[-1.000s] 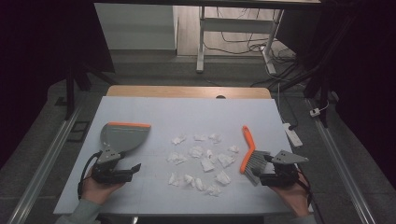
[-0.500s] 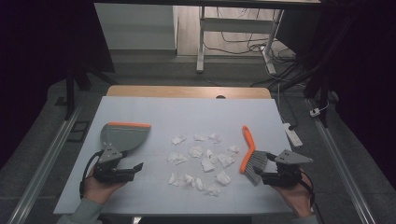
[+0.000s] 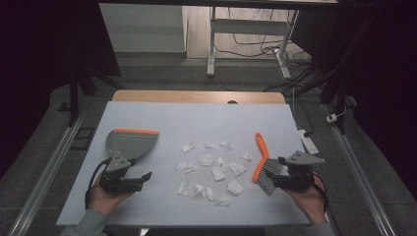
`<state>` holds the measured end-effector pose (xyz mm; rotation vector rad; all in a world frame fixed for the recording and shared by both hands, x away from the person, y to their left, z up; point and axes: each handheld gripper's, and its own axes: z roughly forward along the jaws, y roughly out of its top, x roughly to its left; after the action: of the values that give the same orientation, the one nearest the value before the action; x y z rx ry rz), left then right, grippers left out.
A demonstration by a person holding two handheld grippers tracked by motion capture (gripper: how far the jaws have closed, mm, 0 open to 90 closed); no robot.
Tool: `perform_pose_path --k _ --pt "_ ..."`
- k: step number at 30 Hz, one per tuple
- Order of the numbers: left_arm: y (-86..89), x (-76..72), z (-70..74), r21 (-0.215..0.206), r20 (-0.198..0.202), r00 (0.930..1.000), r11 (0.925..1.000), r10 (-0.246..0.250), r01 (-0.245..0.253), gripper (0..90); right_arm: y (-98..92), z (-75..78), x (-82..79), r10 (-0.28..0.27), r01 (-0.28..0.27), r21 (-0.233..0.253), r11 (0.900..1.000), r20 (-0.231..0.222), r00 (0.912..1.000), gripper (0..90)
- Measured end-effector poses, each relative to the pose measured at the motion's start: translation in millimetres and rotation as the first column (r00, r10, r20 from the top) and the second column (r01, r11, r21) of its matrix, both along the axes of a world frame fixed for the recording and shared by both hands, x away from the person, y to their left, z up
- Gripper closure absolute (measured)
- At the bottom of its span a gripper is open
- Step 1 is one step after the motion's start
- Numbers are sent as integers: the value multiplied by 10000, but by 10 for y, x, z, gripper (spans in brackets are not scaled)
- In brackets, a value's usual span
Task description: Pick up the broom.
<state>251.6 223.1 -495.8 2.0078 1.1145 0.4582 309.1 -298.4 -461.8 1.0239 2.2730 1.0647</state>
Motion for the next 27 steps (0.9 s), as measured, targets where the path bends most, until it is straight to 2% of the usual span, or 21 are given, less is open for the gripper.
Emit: perform_pose_path --k 1,2,4,5,6,8,10,11,13,14,15,16,17,18,20,21,22,25,26,27 --pt "0 -8 4 53 59 10000 10000 14 -15 235 0 0 0 0 0 0 10000 0 10000 283" --pt "6 -13 8 73 113 9999 10000 41 -42 235 31 40 45 -212 209 -107 9997 -296 9993 283" --pt "23 -15 25 -46 124 9998 9999 145 -144 237 82 90 87 -372 355 -320 9989 -554 9978 285" --pt "29 -21 37 -78 184 9997 9999 142 -140 237 82 90 87 -372 355 -320 9989 -554 9978 285" --pt "32 -27 45 -74 257 9996 9999 148 -146 241 144 162 117 -343 296 -649 9974 -718 9968 286" --pt "42 -33 52 -113 265 9995 9998 183 -180 242 172 201 136 -347 289 -789 9965 -737 9967 287" --pt "46 -32 40 -94 241 9995 9998 193 -191 245 238 316 236 -528 433 -869 9953 -1106 9925 288" --pt "47 -28 34 -95 205 9996 9997 205 -203 245 238 316 236 -528 433 -869 9953 -1106 9925 288" --pt "50 -16 24 -117 175 9996 9997 215 -213 246 266 378 408 -890 731 -1078 9915 -1511 9845 287" --pt "50 -8 20 -125 146 9997 9997 211 -209 246 266 378 408 -890 731 -1078 9915 -1511 9845 287" --pt "51 -2 17 -110 125 9998 9998 172 -171 246 275 379 537 -1301 1092 -1170 9871 -1893 9733 289" --pt "47 1 15 -92 121 9998 9998 165 -164 246 275 379 537 -1301 1092 -1170 9871 -1893 9733 289" --pt "46 2 13 -59 128 9998 9999 134 -134 246 286 371 598 -1504 1260 -1243 9842 -2126 9655 292" --pt "46 2 12 -62 123 9999 9999 96 -95 246 308 343 726 -1836 1457 -1569 9768 -2640 9469 295" --pt "47 3 12 -145 139 9999 9999 80 -78 248 342 316 837 -2112 1541 -1994 9677 -3079 9277 296" --pt "48 5 14 -187 155 9999 9998 71 -69 248 342 316 837 -2112 1541 -1994 9677 -3079 9277 296" --pt "51 15 12 -241 154 9999 9997 38 -34 250 366 301 922 -2392 1699 -2218 9602 -3381 9102 301" --pt "46 26 10 -256 133 9999 9997 -7 10 250 394 267 1020 -2754 1886 -2528 9489 -3727 8862 304" --pt "41 29 9 -261 131 9999 9996 -43 47 250 394 267 1020 -2754 1886 -2528 9489 -3727 8862 304" --pt "37 31 9 -267 127 9999 9996 -64 68 250 405 227 1082 -2976 1994 -2732 9410 -3885 8720 306"
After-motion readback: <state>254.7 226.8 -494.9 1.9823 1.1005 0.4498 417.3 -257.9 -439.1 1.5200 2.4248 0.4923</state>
